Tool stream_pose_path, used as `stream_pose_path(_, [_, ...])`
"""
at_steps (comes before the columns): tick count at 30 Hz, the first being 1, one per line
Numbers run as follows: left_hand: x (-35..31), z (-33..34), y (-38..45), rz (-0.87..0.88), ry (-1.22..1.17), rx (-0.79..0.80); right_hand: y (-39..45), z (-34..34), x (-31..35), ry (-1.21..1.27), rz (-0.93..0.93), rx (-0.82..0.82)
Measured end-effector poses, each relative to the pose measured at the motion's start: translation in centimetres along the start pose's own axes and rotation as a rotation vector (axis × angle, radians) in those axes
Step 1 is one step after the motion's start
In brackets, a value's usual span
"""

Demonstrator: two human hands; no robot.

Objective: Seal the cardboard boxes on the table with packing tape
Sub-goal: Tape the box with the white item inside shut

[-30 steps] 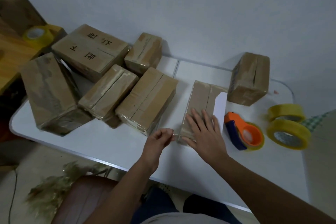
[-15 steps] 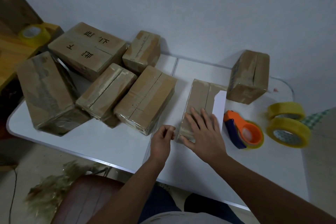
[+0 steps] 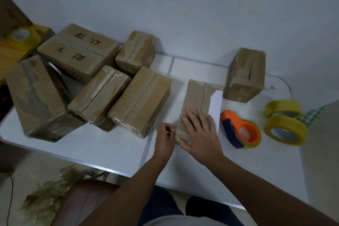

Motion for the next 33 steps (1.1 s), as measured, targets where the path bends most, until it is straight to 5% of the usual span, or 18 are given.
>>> stream_pose_path(5, [0.7, 0.1, 0.2, -0.108, 0.079, 0.152, 0.0, 0.3, -0.1, -0.003, 0.002, 0.015])
stream_pose_path(10, [-0.1, -3.4, -1.4, -0.119, -0.079, 0.069, 0.1, 0.5, -0.2, -0.005, -0.004, 0.006])
stream_pose_path(20, [-3.2, -3.5, -2.1, 0.207, 0.133, 0.458, 0.1, 0.5, 0.0, -0.021, 0.002, 0.036])
stream_pose_path(26, [-5.6, -3.4, 0.9, 0.526, 0.555, 0.575, 0.2, 0.5, -0.1, -0.01, -0.036, 0.04])
stream_pose_path(33, [-5.3, -2.1, 1.5, 0.554, 0.689, 0.612, 0.1, 0.6, -0.2, -0.016, -0.028, 0.041])
Point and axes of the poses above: each hand's wrist, its own y-axis towards the middle knuckle, its own z-axis out of the palm, x = y × z, the point moved 6 cm from there along y, towards the middle knuckle, and after that the axes turned 2 degrees about z, right-handed, at the moved point
